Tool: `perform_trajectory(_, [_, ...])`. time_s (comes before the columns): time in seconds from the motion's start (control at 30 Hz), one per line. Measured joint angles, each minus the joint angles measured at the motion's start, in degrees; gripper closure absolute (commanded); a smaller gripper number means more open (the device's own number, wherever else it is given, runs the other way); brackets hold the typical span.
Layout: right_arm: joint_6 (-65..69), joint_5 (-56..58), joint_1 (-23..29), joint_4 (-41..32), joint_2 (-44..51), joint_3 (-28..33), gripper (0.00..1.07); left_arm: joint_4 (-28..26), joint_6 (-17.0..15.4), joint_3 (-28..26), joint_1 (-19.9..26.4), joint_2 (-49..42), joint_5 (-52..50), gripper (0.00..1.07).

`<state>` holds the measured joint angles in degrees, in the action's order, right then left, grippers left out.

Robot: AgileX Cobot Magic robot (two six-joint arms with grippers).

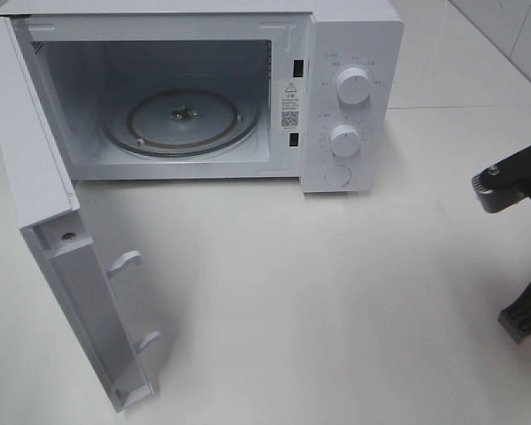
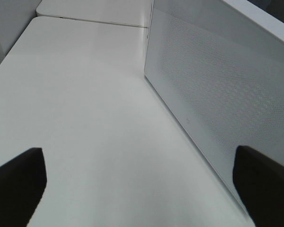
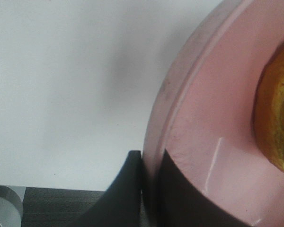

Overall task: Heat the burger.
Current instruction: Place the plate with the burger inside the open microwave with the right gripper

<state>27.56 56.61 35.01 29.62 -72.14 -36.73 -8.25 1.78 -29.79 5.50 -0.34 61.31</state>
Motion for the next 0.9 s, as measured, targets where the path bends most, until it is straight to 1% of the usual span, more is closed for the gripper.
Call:
perform_trajectory(0.07, [-0.3,0.0,0.7,0.0,0.2,0.0,1.07,0.0,0.0,0.0,0.0,0.0,0.0,0.07])
perform_trajectory(0.1, [-0.9,0.1,2.1,0.1,0.2,0.0,1.07,0.0,0.0,0.0,0.0,0.0,0.0,0.07])
perform_trajectory(0.13, [-0.9,0.1,2.1,0.1,0.2,0.0,1.07,0.0,0.0,0.0,0.0,0.0,0.0,0.07])
perform_trajectory(0.2, [-1.3,0.3,4.0,0.2,0.2,0.0,1.07,0.0,0.0,0.0,0.0,0.0,0.0,0.07])
perform_trajectory(0.23, [-1.3,0.3,4.0,0.2,0.2,0.0,1.07,0.0,0.0,0.0,0.0,0.0,0.0,0.07])
perform_trajectory(0.3, [-1.9,1.0,6.6,0.7,0.2,0.0,1.07,0.0,0.0,0.0,0.0,0.0,0.0,0.07])
perform_trajectory(0.4, [-2.0,1.1,7.2,0.7,0.2,0.0,1.07,0.0,0.0,0.0,0.0,0.0,0.0,0.07])
perform_trajectory(0.43, [-2.1,1.2,8.6,0.9,0.2,0.0,1.07,0.0,0.0,0.0,0.0,0.0,0.0,0.07])
perform_trajectory(0.5, [-2.1,1.2,9.2,1.0,0.2,0.0,1.07,0.0,0.0,0.0,0.0,0.0,0.0,0.07])
perform_trajectory(0.53, [-2.2,1.2,10.7,1.4,0.2,0.0,1.07,0.0,0.0,0.0,0.0,0.0,0.0,0.07])
perform_trajectory(0.57, [-2.2,1.2,10.7,1.4,0.2,0.0,1.07,0.0,0.0,0.0,0.0,0.0,0.0,0.07])
perform_trajectory(0.63, [-2.2,1.2,13.3,2.1,0.2,0.0,1.07,0.0,0.0,0.0,0.0,0.0,0.0,0.07])
perform_trajectory(0.67, [-2.2,1.2,13.3,2.1,0.2,0.0,1.07,0.0,0.0,0.0,0.0,0.0,0.0,0.07])
perform_trajectory(0.73, [-2.5,1.2,15.2,2.2,0.2,0.0,1.07,0.0,0.0,0.0,0.0,0.0,0.0,0.07])
perform_trajectory(0.83, [-2.7,1.2,15.8,2.2,0.2,0.0,1.07,0.0,0.0,0.0,0.0,0.0,0.0,0.07])
perform_trajectory(0.9, [-3.6,1.2,17.9,2.6,0.2,0.0,1.07,0.0,0.0,0.0,0.0,0.0,0.0,0.07])
